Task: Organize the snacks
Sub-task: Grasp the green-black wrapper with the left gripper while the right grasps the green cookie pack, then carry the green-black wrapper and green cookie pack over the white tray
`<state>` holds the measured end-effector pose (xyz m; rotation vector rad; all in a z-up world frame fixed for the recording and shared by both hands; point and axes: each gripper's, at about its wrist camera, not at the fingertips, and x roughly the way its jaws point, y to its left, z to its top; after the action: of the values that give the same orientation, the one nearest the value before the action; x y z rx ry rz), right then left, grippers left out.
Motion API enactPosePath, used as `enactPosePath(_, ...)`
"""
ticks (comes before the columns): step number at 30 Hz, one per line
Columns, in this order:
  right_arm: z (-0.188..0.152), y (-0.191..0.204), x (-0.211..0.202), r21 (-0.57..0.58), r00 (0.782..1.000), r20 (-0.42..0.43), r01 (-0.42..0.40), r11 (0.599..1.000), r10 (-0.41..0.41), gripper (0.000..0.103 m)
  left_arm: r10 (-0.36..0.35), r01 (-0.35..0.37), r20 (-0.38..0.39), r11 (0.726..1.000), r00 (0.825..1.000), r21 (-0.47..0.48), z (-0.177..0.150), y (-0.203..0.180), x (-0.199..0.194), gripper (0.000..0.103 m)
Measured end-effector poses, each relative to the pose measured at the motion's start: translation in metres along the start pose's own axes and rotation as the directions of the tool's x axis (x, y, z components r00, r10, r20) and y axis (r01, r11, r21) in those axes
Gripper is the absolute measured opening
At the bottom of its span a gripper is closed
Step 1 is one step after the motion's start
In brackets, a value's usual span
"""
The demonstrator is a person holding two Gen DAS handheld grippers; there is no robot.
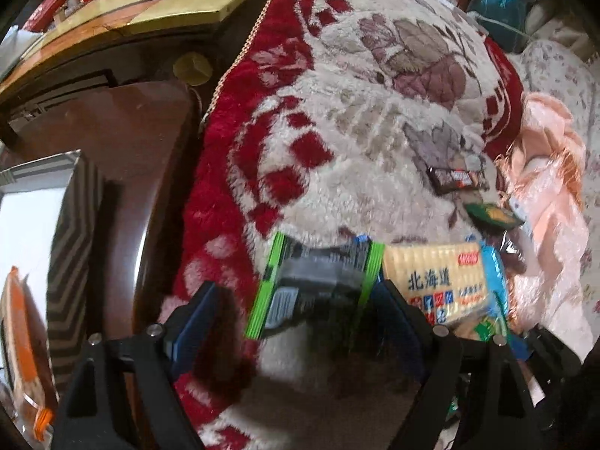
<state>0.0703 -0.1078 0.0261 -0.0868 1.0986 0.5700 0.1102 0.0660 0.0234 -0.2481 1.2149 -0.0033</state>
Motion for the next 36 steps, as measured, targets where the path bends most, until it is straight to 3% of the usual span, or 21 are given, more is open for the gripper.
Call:
enactPosePath(2, 0.001, 0.001, 0.000, -0.013, 1.000, 0.010, -0.004, 1.000, 0.004, 0.050, -0.066, 0.066, 0.001, 0.998, 0.998, -0.001, 0.001, 0.002, 0.004, 0.058)
enactPosePath(3, 0.000, 0.002, 0.001, -0.020, 1.000, 0.010, -0.006, 1.000, 0.006, 0.049, -0.063, 0.063, 0.005, 0.998, 0.998, 0.006, 0.000, 0.002, 0.005, 0.051)
enactPosePath(5, -0.001, 0.002, -0.001, -0.022, 1.000, 0.008, -0.010, 1.000, 0.010, 0.048, -0.022, 0.022, 0.003, 0.999, 1.000, 0.050, -0.004, -0.001, 0.006, 0.047)
enactPosePath(11, -0.013, -0.003, -0.011, -0.004, 1.000, 0.010, -0.018, 1.000, 0.018, 0.048, -0.027, 0.022, 0.063, 0.997, 0.998, 0.075, -0.021, -0.005, -0.020, 0.036)
enactPosePath(26, -0.038, 0.009, -0.051, 0.038, 0.996, 0.058, -0.066, 0.997, 0.064, 0.047, -0.061, 0.052, 0.134, 0.996, 0.989, 0.068, -0.077, -0.009, -0.079, 0.035)
enactPosePath(36, -0.038, 0.045, -0.064, -0.021, 0.994, 0.069, -0.085, 0.996, 0.086, 0.048, 0.030, -0.042, 0.196, 0.997, 0.980, 0.060, -0.114, 0.002, -0.109, 0.035)
